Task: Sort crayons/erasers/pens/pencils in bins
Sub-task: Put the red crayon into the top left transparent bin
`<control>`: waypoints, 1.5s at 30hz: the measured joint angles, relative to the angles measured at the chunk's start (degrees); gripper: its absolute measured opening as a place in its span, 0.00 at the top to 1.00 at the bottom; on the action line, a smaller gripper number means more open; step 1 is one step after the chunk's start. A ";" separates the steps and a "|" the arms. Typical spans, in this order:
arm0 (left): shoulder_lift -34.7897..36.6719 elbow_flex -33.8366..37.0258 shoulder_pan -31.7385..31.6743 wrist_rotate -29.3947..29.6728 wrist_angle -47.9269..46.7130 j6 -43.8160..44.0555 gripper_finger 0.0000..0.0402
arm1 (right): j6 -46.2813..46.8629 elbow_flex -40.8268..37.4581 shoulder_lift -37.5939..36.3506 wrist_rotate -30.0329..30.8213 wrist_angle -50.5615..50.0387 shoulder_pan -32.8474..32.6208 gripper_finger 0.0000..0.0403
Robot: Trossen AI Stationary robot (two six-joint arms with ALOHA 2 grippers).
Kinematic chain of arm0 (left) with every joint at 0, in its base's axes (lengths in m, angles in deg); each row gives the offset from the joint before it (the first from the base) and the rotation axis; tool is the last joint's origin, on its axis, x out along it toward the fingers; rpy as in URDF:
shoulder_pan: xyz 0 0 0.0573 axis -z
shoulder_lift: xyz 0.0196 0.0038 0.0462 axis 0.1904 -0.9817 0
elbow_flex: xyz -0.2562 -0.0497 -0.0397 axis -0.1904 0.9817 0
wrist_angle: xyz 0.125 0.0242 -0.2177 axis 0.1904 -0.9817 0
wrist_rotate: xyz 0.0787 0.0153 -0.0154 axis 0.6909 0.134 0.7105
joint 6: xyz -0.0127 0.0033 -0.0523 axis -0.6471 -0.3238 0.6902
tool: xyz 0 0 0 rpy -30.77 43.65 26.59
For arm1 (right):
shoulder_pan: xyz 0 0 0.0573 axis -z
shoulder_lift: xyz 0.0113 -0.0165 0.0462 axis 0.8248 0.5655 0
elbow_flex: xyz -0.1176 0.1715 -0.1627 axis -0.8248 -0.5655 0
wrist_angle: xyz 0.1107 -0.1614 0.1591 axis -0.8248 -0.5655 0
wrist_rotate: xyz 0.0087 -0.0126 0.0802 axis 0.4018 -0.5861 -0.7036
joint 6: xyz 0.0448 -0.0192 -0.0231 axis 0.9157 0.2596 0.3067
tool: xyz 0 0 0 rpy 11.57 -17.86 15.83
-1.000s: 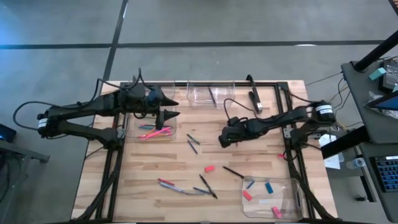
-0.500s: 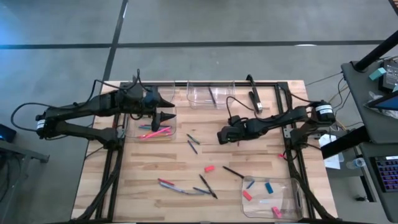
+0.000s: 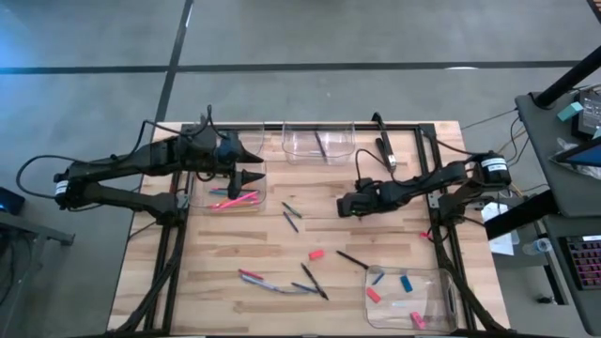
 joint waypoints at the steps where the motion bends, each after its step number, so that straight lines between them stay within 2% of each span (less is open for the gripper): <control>1: -0.02 0.00 0.02 0.00 0.00 0.00 0.46 | 0.00 -0.54 0.00 -0.14 0.88 0.00 0.58; 7: -0.02 0.00 0.01 0.02 0.03 0.07 0.46 | -0.28 -1.51 -0.15 -0.08 2.25 0.00 0.52; 13: -0.46 0.00 0.02 0.07 0.00 0.13 0.46 | -4.50 -2.48 -0.30 -3.35 2.10 -0.34 0.53; 24: -2.76 0.02 0.02 0.79 1.16 1.04 0.46 | -11.96 -6.39 -0.22 -9.09 1.62 -4.57 0.69; 30: -6.27 0.02 0.04 0.82 3.31 7.28 0.46 | -16.12 -7.35 -0.20 -11.59 1.54 -4.51 0.84; 34: -9.11 0.02 0.04 0.74 6.14 11.91 0.46 | -18.19 -6.65 -1.30 -14.94 6.45 -4.81 0.95; 40: -12.36 -0.46 0.11 0.40 12.54 19.58 0.46 | -25.75 -4.50 -4.69 -14.28 9.02 -4.22 0.98; 45: -12.72 -0.48 0.13 -1.11 17.11 20.22 0.46 | -29.46 -3.68 -10.17 -13.07 9.58 -2.56 0.98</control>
